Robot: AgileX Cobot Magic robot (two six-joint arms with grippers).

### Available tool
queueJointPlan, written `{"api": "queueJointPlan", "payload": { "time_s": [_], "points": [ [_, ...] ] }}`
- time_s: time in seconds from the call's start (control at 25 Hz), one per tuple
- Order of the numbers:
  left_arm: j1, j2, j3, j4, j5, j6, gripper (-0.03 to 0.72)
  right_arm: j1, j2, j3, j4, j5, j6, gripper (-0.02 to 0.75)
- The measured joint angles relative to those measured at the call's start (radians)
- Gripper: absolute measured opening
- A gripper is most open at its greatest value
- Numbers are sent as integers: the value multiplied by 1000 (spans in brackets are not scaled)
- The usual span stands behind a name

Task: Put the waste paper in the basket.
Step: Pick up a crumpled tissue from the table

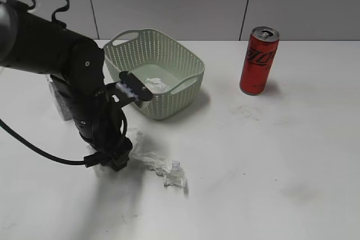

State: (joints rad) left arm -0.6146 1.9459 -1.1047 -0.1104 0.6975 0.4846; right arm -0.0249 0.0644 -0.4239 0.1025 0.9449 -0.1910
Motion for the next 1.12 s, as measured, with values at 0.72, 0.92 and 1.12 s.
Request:
{"api": "queueJointPlan", "payload": {
  "time_s": [0.72, 0.92, 1.12],
  "points": [
    [0, 8, -2, 24, 67, 0, 30, 0, 0, 0, 0, 0, 2, 552],
    [7, -99, -2, 37, 69, 0, 28, 0, 0, 0, 0, 0, 2, 552],
    [11, -262, -2, 57, -79, 0, 27, 0, 0, 0, 0, 0, 3, 552]
  ]
}}
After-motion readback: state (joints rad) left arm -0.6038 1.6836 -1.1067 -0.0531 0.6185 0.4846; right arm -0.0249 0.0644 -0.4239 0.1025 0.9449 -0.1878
